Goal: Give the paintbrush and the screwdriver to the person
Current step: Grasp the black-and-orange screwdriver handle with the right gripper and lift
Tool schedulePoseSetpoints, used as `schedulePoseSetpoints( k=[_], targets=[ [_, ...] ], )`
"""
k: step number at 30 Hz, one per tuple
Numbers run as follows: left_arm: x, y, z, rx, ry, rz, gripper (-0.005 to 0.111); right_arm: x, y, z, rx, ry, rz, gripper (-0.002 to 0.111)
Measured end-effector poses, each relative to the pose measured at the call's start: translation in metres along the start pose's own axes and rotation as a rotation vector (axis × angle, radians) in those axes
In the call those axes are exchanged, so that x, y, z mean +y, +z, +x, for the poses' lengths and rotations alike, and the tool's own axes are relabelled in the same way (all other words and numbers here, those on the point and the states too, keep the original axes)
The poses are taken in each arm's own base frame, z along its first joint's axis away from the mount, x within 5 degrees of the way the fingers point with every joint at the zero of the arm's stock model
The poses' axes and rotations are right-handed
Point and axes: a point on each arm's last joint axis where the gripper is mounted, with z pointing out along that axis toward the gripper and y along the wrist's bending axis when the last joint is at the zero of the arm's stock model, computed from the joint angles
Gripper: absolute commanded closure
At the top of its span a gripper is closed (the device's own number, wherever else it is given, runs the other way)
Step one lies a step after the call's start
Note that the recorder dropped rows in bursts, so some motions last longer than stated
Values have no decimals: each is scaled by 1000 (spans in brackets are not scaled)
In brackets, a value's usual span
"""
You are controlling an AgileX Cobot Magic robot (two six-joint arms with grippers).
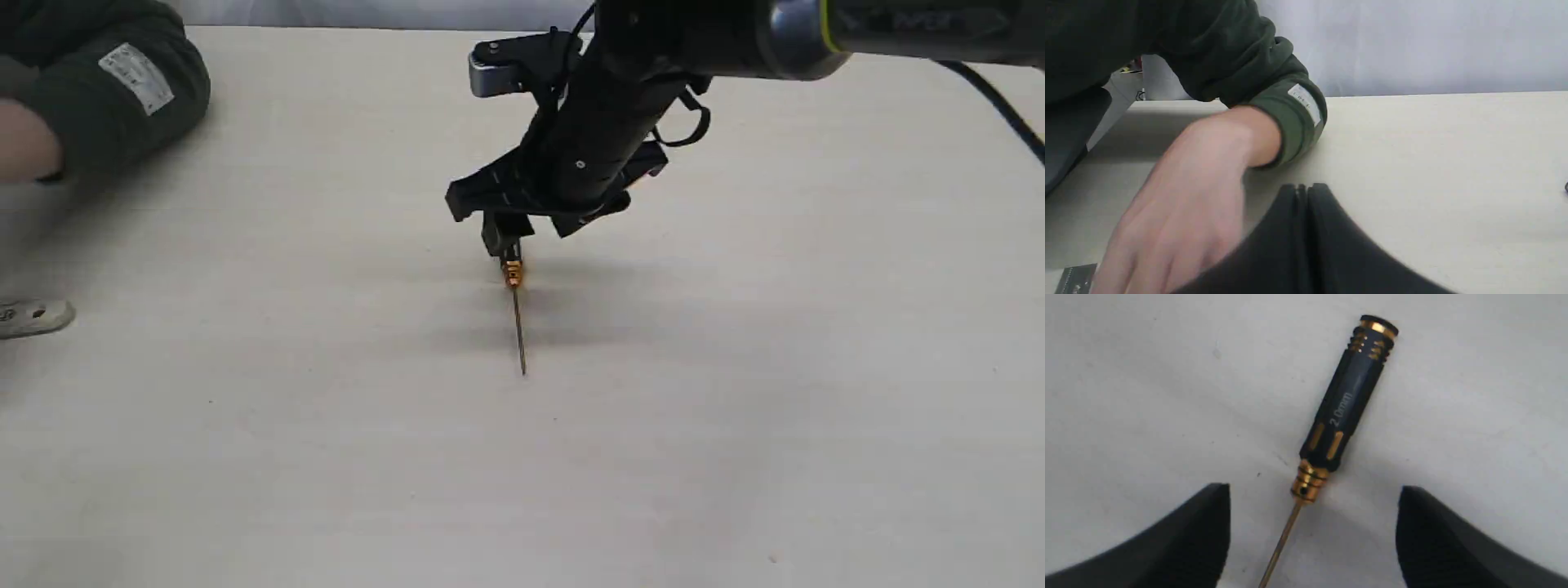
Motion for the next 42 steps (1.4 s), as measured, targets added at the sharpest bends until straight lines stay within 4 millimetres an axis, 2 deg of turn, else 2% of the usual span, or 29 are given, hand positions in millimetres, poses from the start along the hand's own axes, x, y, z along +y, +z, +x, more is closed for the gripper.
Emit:
schedulePoseSetpoints(
  k=[4, 11, 15, 22, 26, 28, 37, 39, 42],
  targets=[
    [0, 0, 0, 0, 0, 0, 107, -2, 14, -3, -20, 13, 4, 47],
    [0, 0, 0, 0, 0, 0, 107, -2, 21, -14, -56, 30, 2, 47],
    [0, 0, 0, 0, 0, 0, 107, -3, 32, -18, -47, 45, 2, 47],
    [0, 0, 0, 0, 0, 0, 107, -6, 52, -15, 9, 68, 18, 47],
    [0, 0, 0, 0, 0, 0, 107, -10, 52, -17, 4, 66, 60, 49],
    [0, 0, 0, 0, 0, 0, 107, -12, 52, -17, 6, 60, 79, 54],
    [0, 0, 0, 0, 0, 0, 107, -13, 52, -15, 28, 17, 90, 91],
    [0, 0, 0, 0, 0, 0, 107, -13, 52, -15, 30, 6, 88, 102],
    [0, 0, 0, 0, 0, 0, 107, -12, 52, -14, 32, -8, 84, 104]
  ],
)
